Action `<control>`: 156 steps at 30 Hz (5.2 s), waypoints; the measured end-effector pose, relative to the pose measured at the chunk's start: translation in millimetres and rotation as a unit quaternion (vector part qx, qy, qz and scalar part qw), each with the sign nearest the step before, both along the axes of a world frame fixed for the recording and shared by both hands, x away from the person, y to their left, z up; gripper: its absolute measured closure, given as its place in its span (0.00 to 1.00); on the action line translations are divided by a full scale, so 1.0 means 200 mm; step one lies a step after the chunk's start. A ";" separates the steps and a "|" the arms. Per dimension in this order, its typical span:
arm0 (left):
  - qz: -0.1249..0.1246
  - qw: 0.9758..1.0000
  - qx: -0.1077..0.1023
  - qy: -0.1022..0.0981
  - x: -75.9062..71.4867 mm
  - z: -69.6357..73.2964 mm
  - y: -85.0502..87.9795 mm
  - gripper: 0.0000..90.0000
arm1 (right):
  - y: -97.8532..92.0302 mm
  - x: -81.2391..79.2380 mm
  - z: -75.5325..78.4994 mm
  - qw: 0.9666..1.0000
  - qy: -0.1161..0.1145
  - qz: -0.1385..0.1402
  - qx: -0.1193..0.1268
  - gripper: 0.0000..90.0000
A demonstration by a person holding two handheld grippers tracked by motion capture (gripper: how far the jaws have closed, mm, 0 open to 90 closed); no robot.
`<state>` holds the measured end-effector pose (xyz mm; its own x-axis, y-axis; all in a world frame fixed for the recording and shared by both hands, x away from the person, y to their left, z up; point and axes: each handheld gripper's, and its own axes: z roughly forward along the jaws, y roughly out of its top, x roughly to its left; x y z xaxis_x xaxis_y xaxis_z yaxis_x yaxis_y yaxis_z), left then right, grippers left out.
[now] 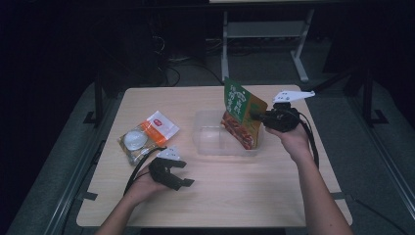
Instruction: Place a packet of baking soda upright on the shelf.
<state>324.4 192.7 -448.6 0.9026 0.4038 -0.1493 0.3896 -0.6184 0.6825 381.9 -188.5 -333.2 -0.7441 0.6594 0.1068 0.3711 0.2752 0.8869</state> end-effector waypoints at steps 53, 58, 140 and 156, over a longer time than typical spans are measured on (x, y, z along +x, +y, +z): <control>0.004 1.000 -0.005 0.004 -0.01 -0.02 -0.01 0.21 | -0.06 -0.32 -0.25 0.996 0.028 -0.016 -0.080 0.33; 0.001 1.000 -0.001 0.005 -0.01 -0.02 -0.01 0.21 | -0.06 -0.40 -0.32 0.995 0.045 0.001 -0.090 0.33; 0.197 0.978 0.065 0.005 0.52 0.00 0.70 1.00 | 0.03 -0.49 -0.58 0.981 0.123 0.050 -0.141 0.33; 0.202 0.978 0.034 0.037 0.16 -0.02 0.66 1.00 | 0.03 -0.50 -0.58 0.981 0.117 0.052 -0.143 0.33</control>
<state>356.3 324.6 -452.5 0.6555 0.7362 -0.1683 0.6581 -0.4476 0.6054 282.4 -183.3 -449.1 -0.7861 0.6093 0.1037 0.5121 0.5481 0.6613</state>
